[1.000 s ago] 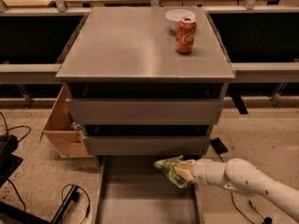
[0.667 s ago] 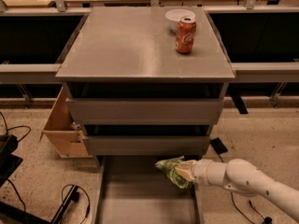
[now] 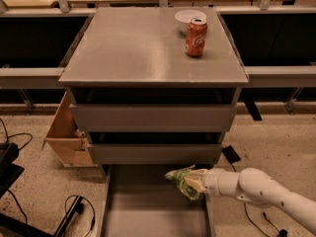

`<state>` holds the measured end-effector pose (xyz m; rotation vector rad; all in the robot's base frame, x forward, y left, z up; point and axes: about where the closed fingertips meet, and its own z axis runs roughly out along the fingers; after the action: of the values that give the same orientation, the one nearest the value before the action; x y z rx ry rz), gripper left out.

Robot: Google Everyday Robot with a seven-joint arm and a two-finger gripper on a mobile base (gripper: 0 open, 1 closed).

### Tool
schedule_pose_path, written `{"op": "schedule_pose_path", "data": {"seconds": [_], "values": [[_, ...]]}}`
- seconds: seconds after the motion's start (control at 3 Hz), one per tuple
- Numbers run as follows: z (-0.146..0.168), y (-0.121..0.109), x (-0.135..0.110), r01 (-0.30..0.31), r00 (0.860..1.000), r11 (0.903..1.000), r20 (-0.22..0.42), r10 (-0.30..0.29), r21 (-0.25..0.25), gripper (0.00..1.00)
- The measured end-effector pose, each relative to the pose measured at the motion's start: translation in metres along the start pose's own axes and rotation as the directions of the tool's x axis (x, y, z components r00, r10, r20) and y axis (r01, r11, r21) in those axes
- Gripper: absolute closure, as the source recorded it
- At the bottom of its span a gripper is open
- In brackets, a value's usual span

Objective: Place green jalapeno chip bag into bottom drawer

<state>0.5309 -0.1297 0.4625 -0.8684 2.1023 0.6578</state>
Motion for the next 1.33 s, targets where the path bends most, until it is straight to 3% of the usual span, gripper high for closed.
{"op": "schedule_pose_path", "data": {"seconds": [0.33,0.67,1.0,1.33], "values": [[0.000,0.000,0.000,0.000,1.000,1.0000,0.000,0.000,0.000,0.04],[-0.002,0.002,-0.004,0.006,1.000,1.0000,-0.002,-0.006,0.003,0.00],[-0.013,0.013,-0.024,0.039,0.999,0.9990,-0.016,-0.039,0.022,0.00],[-0.029,0.045,-0.047,0.068,0.995,0.9973,-0.076,-0.065,0.030,0.00]]}}
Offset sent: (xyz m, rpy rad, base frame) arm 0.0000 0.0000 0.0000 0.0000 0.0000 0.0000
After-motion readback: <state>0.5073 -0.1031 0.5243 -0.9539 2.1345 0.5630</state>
